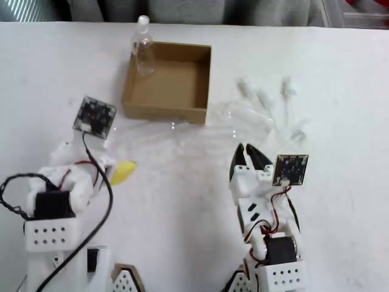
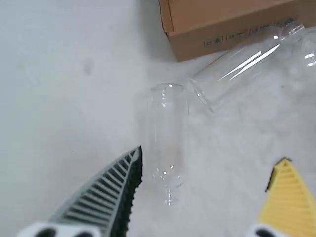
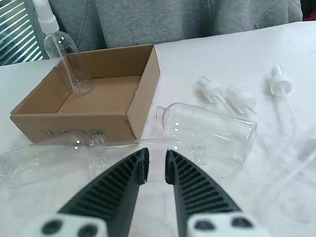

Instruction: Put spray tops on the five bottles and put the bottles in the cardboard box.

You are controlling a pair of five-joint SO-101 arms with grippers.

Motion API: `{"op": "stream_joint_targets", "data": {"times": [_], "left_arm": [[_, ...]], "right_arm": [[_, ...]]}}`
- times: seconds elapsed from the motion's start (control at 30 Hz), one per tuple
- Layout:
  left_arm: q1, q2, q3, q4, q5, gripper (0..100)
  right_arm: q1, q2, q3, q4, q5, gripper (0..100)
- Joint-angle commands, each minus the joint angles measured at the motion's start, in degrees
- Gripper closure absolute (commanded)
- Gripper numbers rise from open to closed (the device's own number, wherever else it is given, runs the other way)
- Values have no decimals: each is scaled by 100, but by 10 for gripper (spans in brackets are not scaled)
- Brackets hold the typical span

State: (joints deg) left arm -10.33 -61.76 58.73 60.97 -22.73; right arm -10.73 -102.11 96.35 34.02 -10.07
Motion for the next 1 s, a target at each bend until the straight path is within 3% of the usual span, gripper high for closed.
{"op": "stream_joint_targets", "data": {"times": [0.0, 0.27, 0.57, 0.83, 0.97], "left_arm": [[-66, -567, 642, -369, -193, 609], [-224, -831, 1459, -765, -167, 614], [-593, -664, 1002, -1187, -185, 884], [-646, 1525, -545, -870, -167, 779], [-620, 2554, -1204, -862, -149, 775]], "right_arm": [[40, -31, 53, 31, 70, 946], [22, -66, 53, 145, 70, 946], [4, -57, 53, 154, 70, 946], [4, -57, 53, 154, 70, 946], [4, -57, 53, 154, 70, 946]]}}
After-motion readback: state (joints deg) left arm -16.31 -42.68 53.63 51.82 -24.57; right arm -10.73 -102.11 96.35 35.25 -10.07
